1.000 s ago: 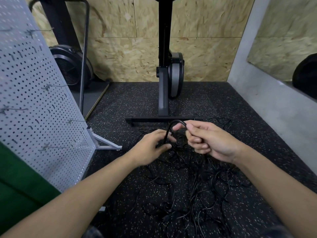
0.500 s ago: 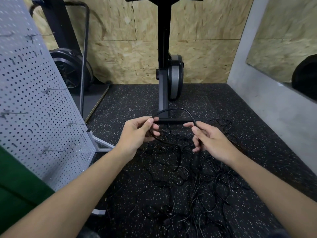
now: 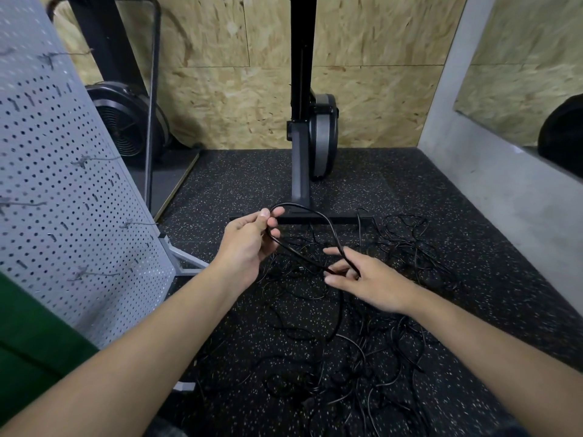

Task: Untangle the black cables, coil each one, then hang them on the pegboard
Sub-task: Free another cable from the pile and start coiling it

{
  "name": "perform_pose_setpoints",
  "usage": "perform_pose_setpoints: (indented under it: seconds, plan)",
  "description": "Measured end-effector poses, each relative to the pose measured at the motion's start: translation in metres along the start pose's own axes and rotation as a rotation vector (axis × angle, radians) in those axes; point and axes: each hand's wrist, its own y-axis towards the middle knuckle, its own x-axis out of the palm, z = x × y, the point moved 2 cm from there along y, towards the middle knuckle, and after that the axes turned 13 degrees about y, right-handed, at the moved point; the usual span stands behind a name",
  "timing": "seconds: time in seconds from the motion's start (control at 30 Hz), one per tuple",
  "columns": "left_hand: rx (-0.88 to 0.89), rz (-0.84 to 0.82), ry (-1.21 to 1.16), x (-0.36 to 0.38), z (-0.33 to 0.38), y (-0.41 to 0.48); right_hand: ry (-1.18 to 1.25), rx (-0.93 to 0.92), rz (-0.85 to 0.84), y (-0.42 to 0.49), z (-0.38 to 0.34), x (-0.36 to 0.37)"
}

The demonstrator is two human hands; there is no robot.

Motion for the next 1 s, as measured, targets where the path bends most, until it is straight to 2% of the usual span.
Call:
perform_pose_setpoints:
  seconds: [0.27,0.37,0.5,0.7,1.0]
  plan:
    - [0.018,0.073,0.131,-0.011,-0.008,0.003,0.065,-0.046,0.094,0.001,0.002,-0.001]
    - [0.024,0.046,0.158,-0.009,-0.009,0.001,0.115,-0.047,0.127,-0.001,0.001,-0.004]
    - [0.032,0.004,0.212,-0.003,-0.01,-0.005,0.056,-0.04,0.124,-0.002,0.001,-0.007]
    - [0.058,0.0,0.28,-0.002,-0.012,-0.006,0.019,-0.046,0.054,-0.006,-0.003,-0.006]
    - [0.044,-0.029,0.281,0.001,-0.014,-0.01,0.316,0.021,-0.154,-0.008,-0.017,0.008]
